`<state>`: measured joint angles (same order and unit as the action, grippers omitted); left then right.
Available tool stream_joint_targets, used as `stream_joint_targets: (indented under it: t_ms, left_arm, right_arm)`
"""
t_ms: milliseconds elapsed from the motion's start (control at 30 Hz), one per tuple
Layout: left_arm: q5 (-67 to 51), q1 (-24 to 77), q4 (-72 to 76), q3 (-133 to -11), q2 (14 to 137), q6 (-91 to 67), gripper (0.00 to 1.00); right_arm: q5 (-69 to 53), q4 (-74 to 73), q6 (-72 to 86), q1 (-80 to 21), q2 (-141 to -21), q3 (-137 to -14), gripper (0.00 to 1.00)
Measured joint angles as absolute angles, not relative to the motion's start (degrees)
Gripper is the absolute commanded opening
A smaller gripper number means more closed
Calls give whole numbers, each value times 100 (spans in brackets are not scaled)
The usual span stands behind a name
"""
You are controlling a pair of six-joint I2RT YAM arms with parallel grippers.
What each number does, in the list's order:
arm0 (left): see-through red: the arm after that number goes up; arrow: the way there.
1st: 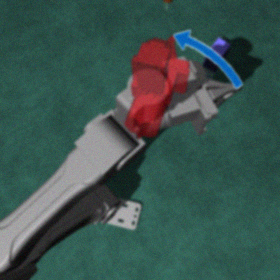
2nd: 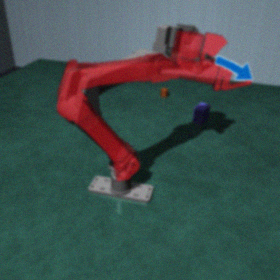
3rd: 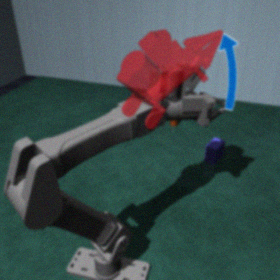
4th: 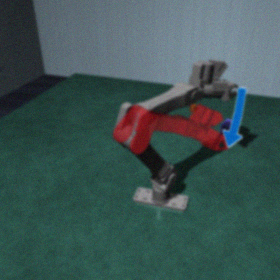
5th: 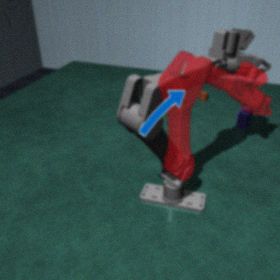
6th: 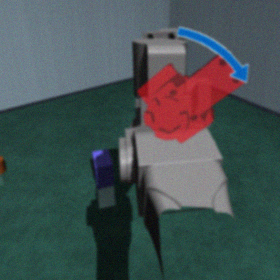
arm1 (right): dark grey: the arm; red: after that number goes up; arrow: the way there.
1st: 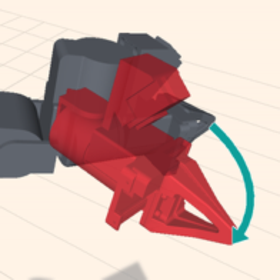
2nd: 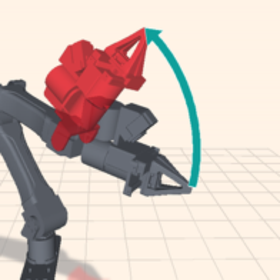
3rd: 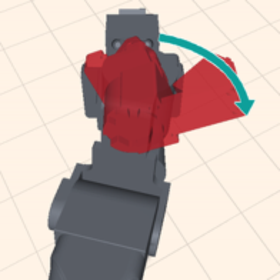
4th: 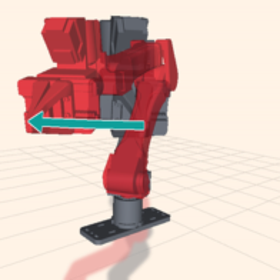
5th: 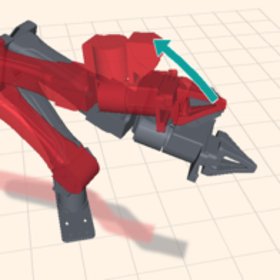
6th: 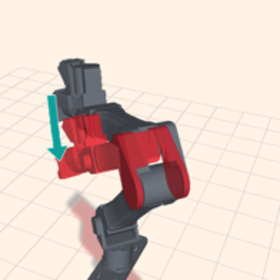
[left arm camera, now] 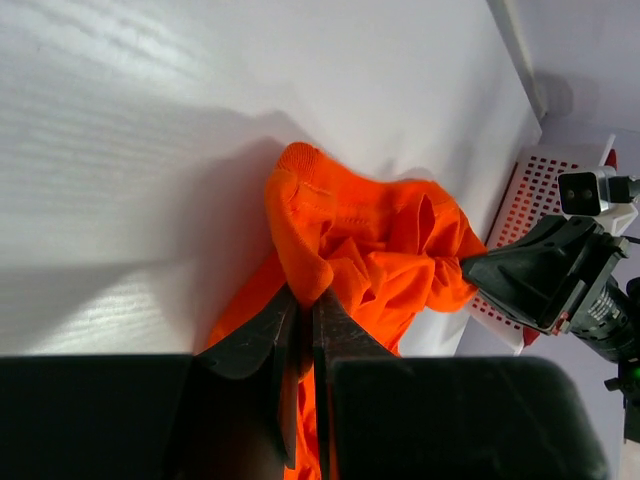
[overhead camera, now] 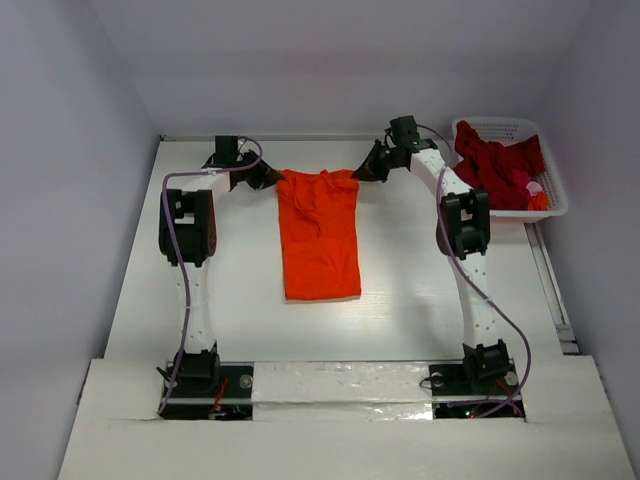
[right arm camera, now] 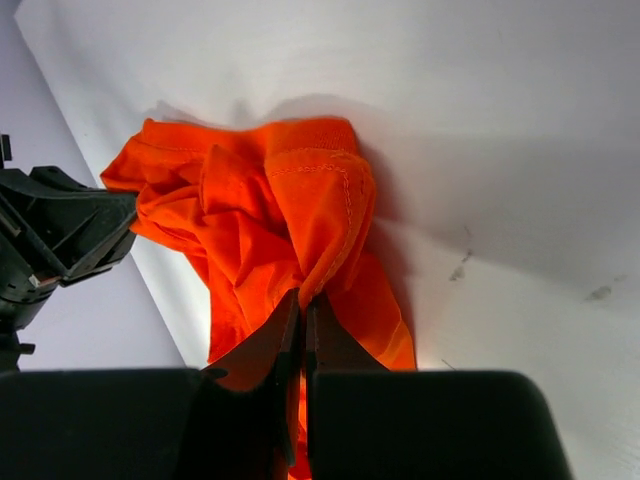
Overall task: Fold and stack the t-shirts
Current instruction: Fold the tshirt
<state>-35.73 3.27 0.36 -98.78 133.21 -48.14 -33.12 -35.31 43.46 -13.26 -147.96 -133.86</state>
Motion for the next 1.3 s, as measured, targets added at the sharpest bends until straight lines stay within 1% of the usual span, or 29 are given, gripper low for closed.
stream_joint_targets:
  t_ms: [233, 600, 933, 1300]
  left_arm:
    - [-3557, 327, -25, -9459, 12860, -4740, 1]
    - [-3575, 331, 150, -8770, 12265, -4676, 1]
    - [-3583, 340, 141, -7975, 11747, -4580, 1]
    - [-3586, 340, 54, -7448, 10477, -4372, 1]
  right_arm:
    - [-3328, -3509, 4272, -1330, -14344, -12776, 0]
    - [-3385, -3380, 4040, -1466, -13649, -12219, 0]
    - [-3389, -3214, 3903, -1590, -12960, -10932, 0]
    - [-3380, -2930, 3879, -1625, -11998, -10025, 0]
